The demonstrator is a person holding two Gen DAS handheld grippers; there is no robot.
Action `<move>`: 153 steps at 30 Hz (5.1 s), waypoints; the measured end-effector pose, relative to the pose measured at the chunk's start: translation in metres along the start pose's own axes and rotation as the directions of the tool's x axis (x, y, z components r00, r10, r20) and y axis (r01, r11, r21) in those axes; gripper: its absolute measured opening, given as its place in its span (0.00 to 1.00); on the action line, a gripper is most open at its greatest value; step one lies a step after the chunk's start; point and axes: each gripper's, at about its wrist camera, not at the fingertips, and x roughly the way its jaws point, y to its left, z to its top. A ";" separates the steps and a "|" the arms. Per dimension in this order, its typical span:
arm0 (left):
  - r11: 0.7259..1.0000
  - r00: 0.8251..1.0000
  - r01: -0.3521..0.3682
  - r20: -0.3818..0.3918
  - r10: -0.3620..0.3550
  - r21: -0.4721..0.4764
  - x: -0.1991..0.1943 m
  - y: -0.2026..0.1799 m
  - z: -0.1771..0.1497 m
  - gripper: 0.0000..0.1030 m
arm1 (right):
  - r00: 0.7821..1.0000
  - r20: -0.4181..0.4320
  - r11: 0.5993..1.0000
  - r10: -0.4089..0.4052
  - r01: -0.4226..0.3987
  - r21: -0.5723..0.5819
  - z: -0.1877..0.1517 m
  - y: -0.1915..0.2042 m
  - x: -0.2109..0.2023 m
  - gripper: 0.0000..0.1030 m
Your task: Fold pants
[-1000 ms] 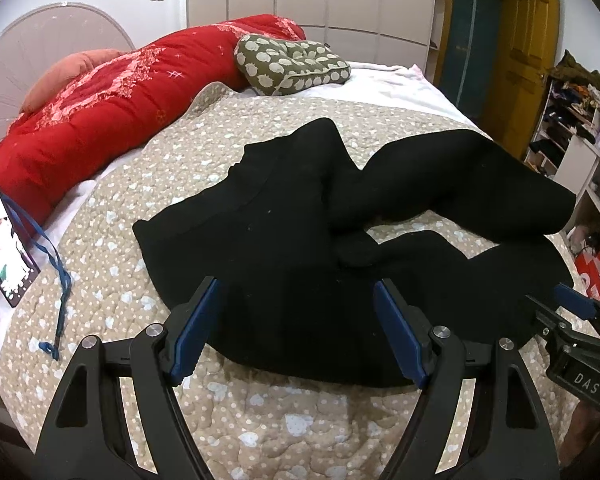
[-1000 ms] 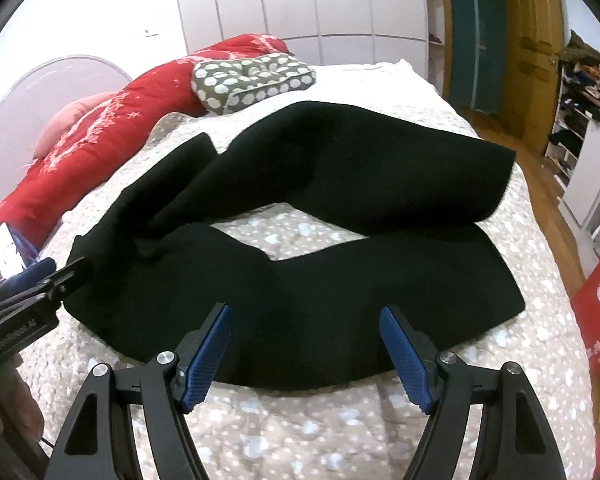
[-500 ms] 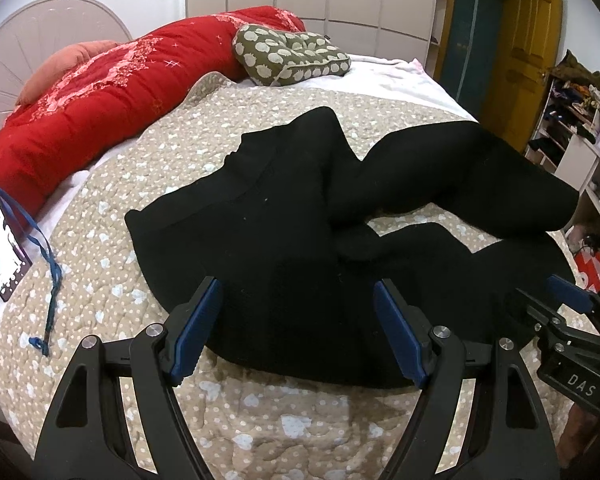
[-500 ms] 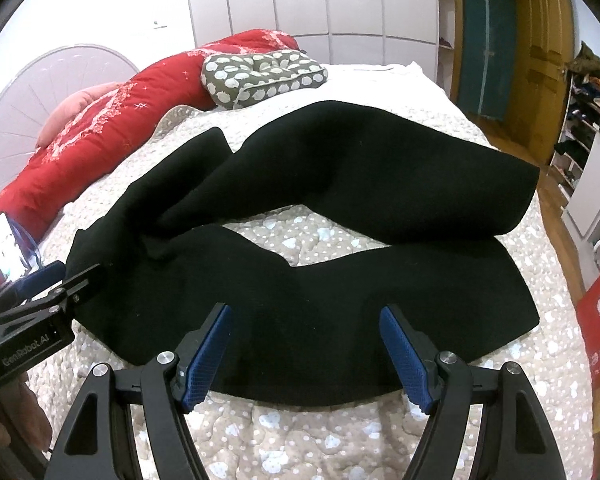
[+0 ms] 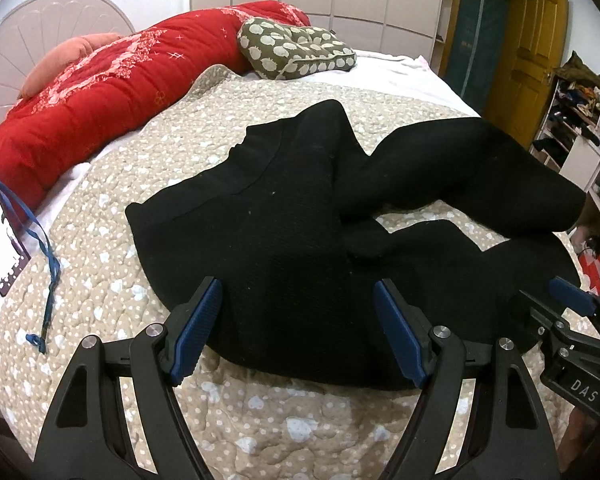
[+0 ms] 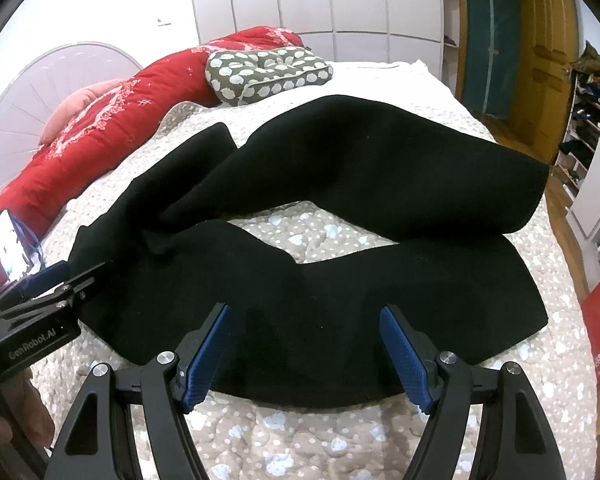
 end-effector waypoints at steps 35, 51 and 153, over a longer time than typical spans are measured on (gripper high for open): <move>0.999 0.999 0.004 -0.039 -0.006 -0.038 0.008 0.012 0.001 0.76 | 0.999 -0.040 1.000 0.006 -0.006 -0.010 0.003 0.010 0.017 0.72; 0.998 0.998 0.006 -0.065 -0.010 -0.068 0.011 0.020 0.001 0.76 | 0.998 -0.059 1.000 0.018 -0.019 -0.019 0.002 0.017 0.025 0.72; 0.932 0.995 -0.075 -0.091 0.046 -0.355 -0.053 0.167 0.014 0.43 | 0.996 0.083 0.982 0.018 -0.033 0.187 0.023 -0.109 -0.048 0.34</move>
